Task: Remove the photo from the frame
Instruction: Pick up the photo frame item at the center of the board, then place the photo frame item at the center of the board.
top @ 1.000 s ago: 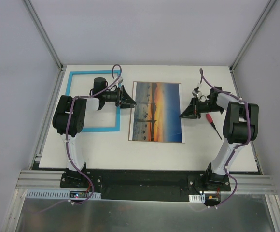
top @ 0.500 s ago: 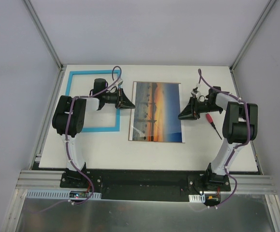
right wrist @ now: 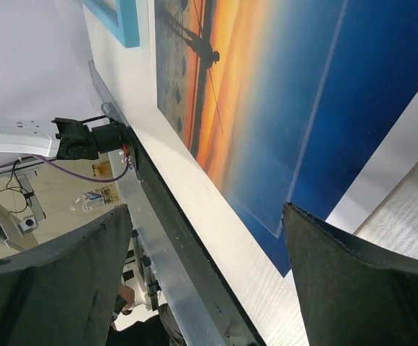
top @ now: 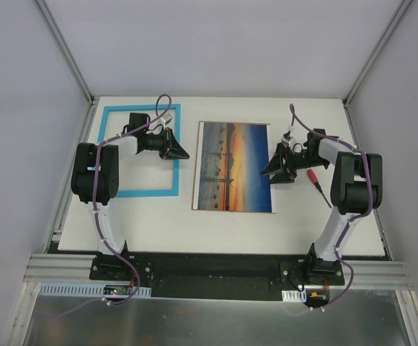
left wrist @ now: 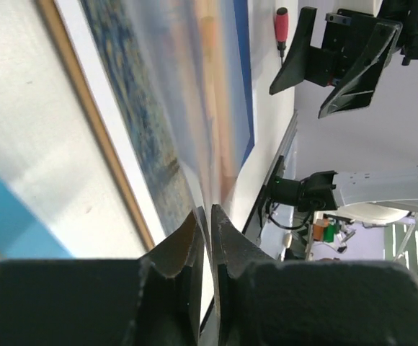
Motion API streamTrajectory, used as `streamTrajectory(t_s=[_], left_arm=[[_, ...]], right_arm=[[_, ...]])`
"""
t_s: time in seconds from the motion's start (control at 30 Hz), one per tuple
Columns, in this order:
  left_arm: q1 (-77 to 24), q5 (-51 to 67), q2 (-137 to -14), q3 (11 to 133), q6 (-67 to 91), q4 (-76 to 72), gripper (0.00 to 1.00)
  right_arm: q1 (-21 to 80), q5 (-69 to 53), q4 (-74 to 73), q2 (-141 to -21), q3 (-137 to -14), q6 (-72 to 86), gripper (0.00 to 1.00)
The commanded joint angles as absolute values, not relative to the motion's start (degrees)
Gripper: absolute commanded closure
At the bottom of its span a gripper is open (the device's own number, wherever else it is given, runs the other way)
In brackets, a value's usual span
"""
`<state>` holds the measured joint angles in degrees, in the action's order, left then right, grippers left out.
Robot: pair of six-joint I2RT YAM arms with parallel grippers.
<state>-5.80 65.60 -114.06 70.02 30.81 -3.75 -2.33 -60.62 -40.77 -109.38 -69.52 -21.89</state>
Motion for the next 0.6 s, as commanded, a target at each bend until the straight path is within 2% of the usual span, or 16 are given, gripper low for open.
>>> streamTrajectory(t_s=[0.0,0.13,0.57], left_arm=[[-2.7,67.6,-109.6,73.2,22.4,4.0,0.95],[-0.4,69.2,-109.3,75.1,18.1,9.9,0.95],[9.8,69.1,-108.1,81.3,3.6,29.2,0.95]], right_arm=[[-1.5,-59.4,-42.6,-109.4,-70.7,-23.6,0.11],[-1.1,-58.3,-42.7,-109.8,-70.8,-23.7,0.04],[-0.4,-53.4,-41.2,-110.5,-70.3,-22.4,0.00]])
